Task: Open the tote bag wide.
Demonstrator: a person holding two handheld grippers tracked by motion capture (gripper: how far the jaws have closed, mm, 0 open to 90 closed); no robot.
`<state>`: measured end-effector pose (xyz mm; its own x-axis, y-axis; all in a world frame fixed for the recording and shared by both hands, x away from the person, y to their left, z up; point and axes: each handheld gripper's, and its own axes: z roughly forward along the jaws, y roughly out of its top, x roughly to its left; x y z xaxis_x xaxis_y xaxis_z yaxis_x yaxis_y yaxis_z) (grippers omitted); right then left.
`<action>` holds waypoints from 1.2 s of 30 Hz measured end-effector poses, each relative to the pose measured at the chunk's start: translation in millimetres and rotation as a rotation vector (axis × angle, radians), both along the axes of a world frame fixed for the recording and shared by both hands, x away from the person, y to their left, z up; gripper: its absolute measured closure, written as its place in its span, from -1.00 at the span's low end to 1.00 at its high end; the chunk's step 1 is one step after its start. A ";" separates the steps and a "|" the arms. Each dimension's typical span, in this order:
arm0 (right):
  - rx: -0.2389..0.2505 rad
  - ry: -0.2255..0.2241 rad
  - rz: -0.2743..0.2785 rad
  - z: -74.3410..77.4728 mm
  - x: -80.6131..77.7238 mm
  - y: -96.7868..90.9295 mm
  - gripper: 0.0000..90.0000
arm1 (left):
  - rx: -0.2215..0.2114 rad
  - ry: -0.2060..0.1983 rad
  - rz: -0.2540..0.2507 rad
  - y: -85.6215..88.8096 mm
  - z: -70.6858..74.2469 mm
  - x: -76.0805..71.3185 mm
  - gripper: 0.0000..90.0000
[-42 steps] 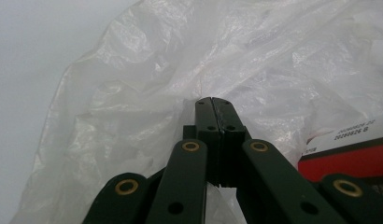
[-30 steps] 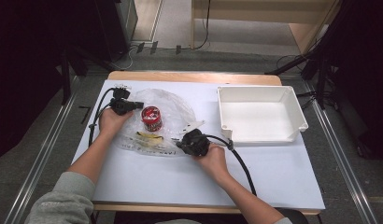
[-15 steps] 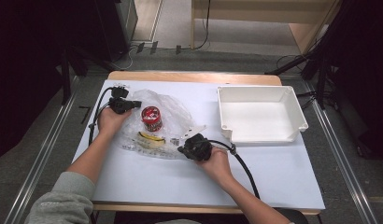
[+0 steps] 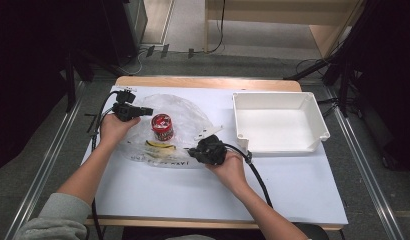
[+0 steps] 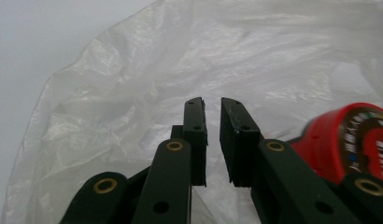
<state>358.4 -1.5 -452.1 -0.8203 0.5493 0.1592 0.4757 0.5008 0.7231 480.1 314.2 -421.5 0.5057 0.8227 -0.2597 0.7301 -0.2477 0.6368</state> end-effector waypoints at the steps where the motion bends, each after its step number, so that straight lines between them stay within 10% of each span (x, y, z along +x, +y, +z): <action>1: 0.006 -0.004 -0.005 1.9 0.0 -0.2 0.88 | 0.015 -0.014 -0.007 -1.2 2.8 -2.2 0.78; 14: 0.045 0.014 0.004 21.9 10.4 2.6 0.19 | 0.005 -0.082 -0.073 -8.6 29.1 -26.5 0.32; 36: 0.035 0.020 0.014 26.9 13.3 7.4 0.08 | -0.009 -0.115 -0.174 -22.7 40.4 -60.7 -0.07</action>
